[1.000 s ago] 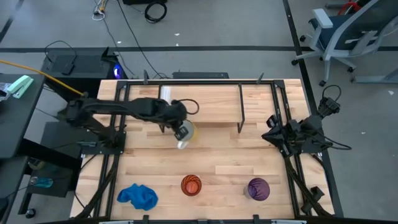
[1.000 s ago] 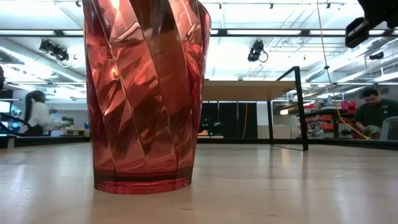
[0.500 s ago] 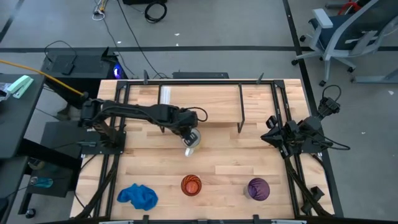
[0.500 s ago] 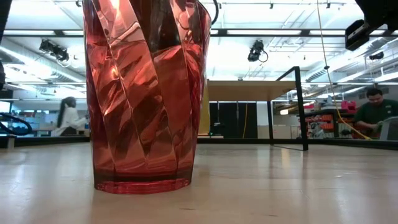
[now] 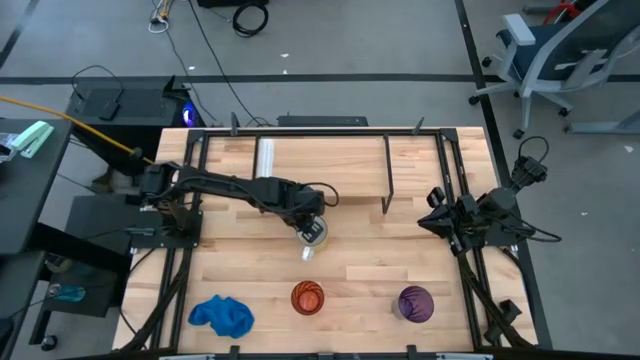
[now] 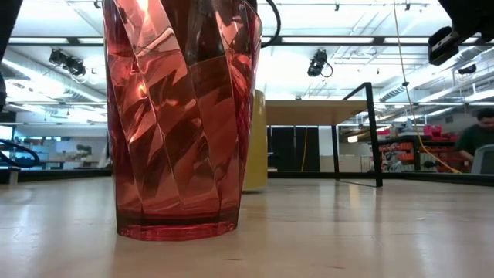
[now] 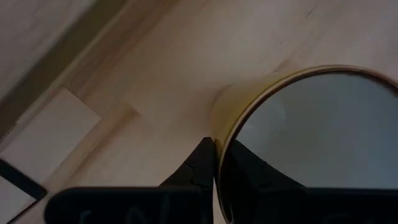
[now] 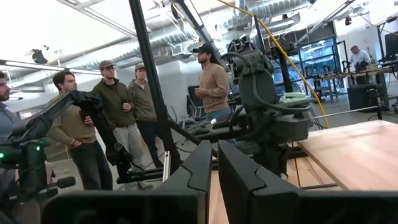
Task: Stack small to large cups/mugs on shelf
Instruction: Move the yellow mug to the center of the table
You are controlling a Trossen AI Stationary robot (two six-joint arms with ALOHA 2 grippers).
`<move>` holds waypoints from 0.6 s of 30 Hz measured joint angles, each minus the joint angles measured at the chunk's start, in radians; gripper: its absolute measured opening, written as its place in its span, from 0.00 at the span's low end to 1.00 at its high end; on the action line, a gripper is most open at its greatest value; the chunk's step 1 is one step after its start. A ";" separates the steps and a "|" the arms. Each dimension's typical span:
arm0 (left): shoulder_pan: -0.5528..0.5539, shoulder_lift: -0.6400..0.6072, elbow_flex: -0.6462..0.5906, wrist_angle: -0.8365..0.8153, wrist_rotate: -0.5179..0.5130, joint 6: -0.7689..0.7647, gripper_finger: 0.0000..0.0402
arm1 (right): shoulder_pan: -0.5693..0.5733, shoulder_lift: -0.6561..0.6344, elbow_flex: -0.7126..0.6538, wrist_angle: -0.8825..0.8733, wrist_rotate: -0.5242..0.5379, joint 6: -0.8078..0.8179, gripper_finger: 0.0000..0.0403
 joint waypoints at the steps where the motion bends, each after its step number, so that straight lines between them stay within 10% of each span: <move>1: 0.000 0.000 0.000 0.000 0.001 0.000 0.07 | 0.000 0.000 0.000 0.001 0.000 0.000 0.08; 18: 0.001 -0.008 -0.005 0.011 -0.002 0.027 0.29 | 0.000 0.000 0.000 -0.028 0.000 0.004 0.08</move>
